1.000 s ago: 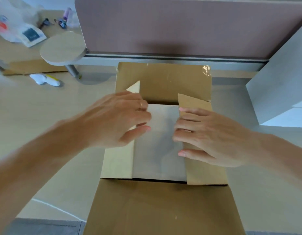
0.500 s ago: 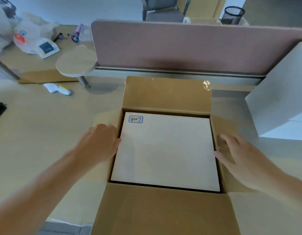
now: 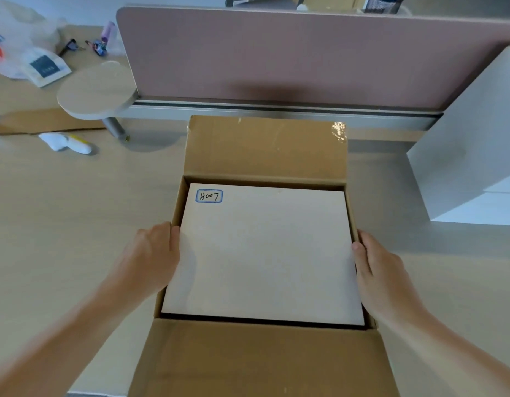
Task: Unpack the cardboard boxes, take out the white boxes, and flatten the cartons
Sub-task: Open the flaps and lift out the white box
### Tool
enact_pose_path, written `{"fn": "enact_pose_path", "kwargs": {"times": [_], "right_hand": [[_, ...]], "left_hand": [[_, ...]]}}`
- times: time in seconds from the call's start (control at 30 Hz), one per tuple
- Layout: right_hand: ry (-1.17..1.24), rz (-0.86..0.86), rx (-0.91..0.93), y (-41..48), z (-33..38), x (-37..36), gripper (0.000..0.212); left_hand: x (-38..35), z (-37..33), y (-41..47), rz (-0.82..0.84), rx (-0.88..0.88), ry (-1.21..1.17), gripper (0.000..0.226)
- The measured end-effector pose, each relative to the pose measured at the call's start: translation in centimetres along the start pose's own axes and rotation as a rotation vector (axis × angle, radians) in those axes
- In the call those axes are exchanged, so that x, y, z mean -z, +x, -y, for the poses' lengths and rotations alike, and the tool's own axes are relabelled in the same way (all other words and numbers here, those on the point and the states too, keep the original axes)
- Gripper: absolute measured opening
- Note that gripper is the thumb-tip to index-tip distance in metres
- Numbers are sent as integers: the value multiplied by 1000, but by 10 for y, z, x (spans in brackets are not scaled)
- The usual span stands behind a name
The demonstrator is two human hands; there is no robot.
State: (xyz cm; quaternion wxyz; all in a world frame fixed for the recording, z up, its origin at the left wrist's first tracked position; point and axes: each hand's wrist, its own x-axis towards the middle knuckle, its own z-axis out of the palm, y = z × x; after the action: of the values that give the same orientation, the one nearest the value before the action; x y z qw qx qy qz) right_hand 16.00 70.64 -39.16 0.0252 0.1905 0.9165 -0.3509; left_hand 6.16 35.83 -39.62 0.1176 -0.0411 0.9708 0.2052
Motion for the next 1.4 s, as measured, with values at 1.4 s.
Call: {"fn": "enact_pose_path", "kwargs": {"times": [1.4], "right_hand": [[283,204,-497,-17,80,6,41]], "left_hand": [[39,-88,-28,260,440,-381,32]]}}
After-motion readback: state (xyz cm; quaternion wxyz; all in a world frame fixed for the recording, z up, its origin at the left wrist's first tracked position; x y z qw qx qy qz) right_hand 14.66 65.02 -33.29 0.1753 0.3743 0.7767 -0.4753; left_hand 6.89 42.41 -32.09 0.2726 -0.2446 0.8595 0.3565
